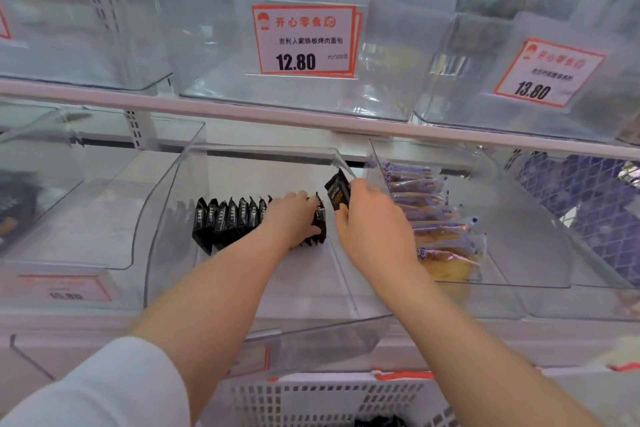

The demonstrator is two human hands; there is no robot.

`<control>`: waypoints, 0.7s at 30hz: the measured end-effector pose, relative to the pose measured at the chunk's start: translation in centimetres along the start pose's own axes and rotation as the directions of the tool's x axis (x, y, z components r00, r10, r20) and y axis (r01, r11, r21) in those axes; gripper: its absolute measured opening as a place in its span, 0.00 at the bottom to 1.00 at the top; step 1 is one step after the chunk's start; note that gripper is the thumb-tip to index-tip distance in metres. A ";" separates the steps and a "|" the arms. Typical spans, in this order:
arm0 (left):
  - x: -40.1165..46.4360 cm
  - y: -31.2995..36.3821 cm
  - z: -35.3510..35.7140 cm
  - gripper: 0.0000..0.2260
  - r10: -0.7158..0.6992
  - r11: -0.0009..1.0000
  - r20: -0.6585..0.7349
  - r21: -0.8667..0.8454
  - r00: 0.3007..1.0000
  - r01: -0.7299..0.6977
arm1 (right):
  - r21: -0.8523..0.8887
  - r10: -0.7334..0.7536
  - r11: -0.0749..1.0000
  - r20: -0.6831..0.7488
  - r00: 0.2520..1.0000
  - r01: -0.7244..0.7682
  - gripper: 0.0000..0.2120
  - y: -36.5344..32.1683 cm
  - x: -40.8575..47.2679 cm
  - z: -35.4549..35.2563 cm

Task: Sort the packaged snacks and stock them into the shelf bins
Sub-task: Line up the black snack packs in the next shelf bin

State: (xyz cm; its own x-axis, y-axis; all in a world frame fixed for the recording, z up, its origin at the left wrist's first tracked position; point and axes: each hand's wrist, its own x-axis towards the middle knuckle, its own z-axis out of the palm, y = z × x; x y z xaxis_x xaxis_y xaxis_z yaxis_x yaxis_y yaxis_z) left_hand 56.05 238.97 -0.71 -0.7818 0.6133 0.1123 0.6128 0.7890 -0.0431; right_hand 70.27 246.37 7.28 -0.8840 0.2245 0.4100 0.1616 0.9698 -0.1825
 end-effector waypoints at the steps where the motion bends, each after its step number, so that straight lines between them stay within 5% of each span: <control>1: -0.1 -0.4 -0.2 0.22 0.025 0.999 0.025 -0.036 0.999 -0.024 | -0.005 0.004 1.000 0.004 1.000 -0.004 0.09 0.0 0.0 0.2; 4: -1.1 -1.6 -1.0 0.23 0.071 0.991 0.131 -0.122 0.989 -0.055 | -0.025 0.019 1.000 0.002 1.000 -0.019 0.08 -0.2 0.2 0.8; 8: -2.9 -1.3 -2.5 0.21 0.048 0.999 0.278 -0.024 0.959 -0.044 | -0.023 0.059 0.998 0.047 0.997 -0.058 0.07 -0.5 0.5 1.6; 12: -6.1 -1.4 -6.3 0.13 0.043 0.980 0.324 0.172 0.945 -0.103 | 0.215 0.162 0.951 0.267 0.950 -0.223 0.04 -1.0 1.2 2.8; 15: -10.9 -2.9 -8.9 0.11 0.140 0.958 0.163 0.228 0.977 -0.176 | 0.362 0.156 0.869 0.449 0.880 -0.338 0.05 -2.4 1.1 3.6; 17: -14.5 -4.4 -9.8 0.12 0.197 0.980 -0.122 0.048 0.973 -0.192 | 0.390 0.121 0.844 0.528 0.841 -0.367 0.08 -4.0 1.0 4.1; 19: -17.9 -5.5 -9.9 0.16 0.043 0.969 -0.399 -0.208 0.916 -0.136 | 0.366 0.083 0.851 0.615 0.784 -0.377 0.06 -6.0 1.0 4.8; 21: -20.3 -6.2 -9.1 0.25 -0.262 0.868 -0.361 -0.494 0.895 0.055 | 0.308 0.044 0.885 0.691 0.722 -0.349 0.11 -8.2 0.9 5.5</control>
State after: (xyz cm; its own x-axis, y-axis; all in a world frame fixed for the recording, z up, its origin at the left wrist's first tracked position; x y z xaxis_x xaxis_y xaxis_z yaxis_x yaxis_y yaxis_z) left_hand 69.17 221.35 6.34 -0.8188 0.3295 0.4701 0.5456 0.7011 0.4590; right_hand 65.72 238.14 4.26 -0.9339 0.1391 -0.3294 0.3164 0.7504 -0.5803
